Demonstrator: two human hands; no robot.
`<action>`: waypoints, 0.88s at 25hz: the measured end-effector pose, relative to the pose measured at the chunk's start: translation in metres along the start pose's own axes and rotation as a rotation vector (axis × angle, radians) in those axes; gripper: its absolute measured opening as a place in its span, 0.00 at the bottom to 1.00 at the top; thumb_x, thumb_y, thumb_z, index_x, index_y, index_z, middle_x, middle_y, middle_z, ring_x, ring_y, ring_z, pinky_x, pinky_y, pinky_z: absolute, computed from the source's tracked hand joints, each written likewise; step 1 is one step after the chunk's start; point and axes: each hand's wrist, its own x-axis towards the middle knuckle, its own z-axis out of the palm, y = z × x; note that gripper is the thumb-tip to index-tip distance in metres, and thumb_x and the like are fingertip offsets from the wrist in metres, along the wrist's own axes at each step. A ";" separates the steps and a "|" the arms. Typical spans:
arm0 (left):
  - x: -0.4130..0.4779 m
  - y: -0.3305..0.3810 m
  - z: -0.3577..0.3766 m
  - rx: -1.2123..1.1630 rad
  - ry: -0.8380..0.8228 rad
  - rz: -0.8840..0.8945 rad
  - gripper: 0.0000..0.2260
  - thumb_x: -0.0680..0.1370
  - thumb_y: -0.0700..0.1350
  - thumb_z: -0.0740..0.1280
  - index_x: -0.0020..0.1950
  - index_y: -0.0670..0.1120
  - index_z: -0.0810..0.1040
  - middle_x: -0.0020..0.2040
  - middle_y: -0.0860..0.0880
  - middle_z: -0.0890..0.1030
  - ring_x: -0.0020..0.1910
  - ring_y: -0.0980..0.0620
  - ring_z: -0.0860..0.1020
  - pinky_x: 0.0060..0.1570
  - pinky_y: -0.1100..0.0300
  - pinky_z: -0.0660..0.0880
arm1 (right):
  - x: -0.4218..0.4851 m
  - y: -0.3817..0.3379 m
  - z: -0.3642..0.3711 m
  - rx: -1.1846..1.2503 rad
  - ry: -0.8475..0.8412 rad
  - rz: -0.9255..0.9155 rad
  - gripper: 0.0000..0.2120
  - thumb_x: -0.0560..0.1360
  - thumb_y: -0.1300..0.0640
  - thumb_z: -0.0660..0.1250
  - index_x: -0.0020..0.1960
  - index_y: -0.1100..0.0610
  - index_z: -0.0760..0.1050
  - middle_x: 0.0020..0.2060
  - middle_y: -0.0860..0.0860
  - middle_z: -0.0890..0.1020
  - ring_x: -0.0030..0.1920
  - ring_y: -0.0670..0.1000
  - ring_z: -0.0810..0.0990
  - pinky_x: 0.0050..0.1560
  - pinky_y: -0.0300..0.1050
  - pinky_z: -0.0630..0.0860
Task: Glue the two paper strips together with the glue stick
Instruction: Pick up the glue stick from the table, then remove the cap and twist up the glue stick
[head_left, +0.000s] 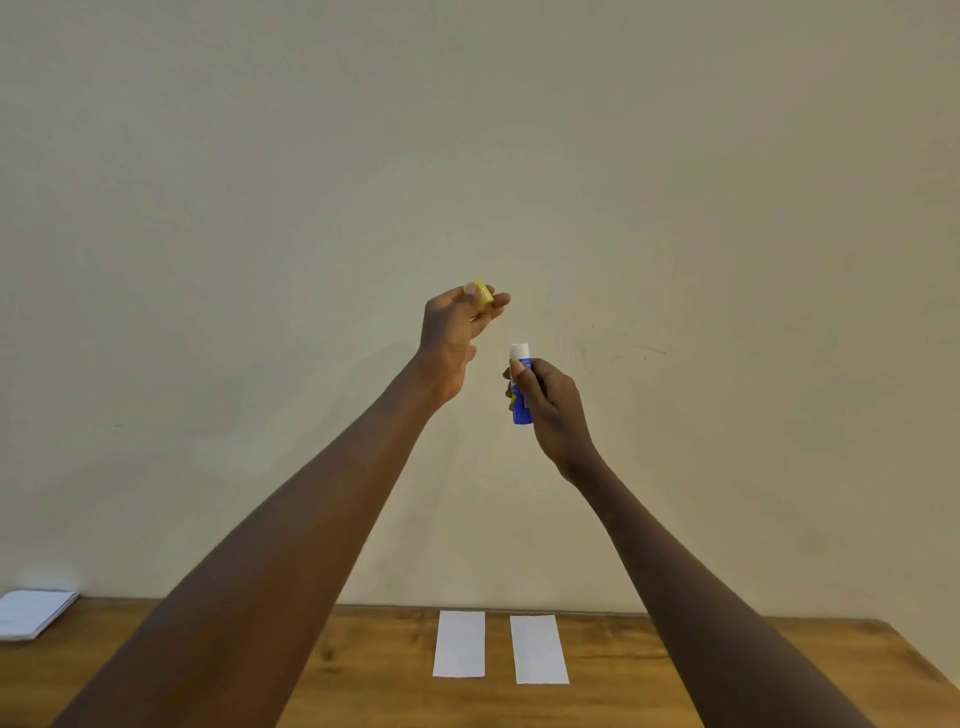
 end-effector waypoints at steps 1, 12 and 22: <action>-0.001 -0.004 -0.003 0.021 0.002 -0.026 0.10 0.81 0.47 0.52 0.43 0.49 0.71 0.51 0.48 0.79 0.55 0.50 0.76 0.67 0.39 0.55 | 0.000 0.002 0.000 -0.002 0.008 -0.007 0.11 0.78 0.58 0.56 0.43 0.63 0.71 0.37 0.56 0.75 0.35 0.51 0.72 0.37 0.38 0.69; -0.017 -0.053 -0.001 0.042 -0.076 -0.077 0.06 0.80 0.46 0.54 0.54 0.47 0.68 0.52 0.46 0.76 0.54 0.47 0.75 0.57 0.49 0.71 | 0.002 -0.005 0.003 0.069 0.010 -0.051 0.13 0.78 0.59 0.56 0.61 0.61 0.66 0.41 0.56 0.76 0.38 0.52 0.75 0.37 0.41 0.74; -0.017 -0.039 0.007 -0.111 0.233 0.053 0.11 0.69 0.42 0.71 0.47 0.45 0.71 0.38 0.49 0.75 0.39 0.50 0.77 0.38 0.63 0.77 | -0.006 -0.023 0.011 0.129 0.105 -0.028 0.19 0.67 0.65 0.71 0.52 0.59 0.65 0.46 0.60 0.76 0.46 0.59 0.80 0.47 0.49 0.80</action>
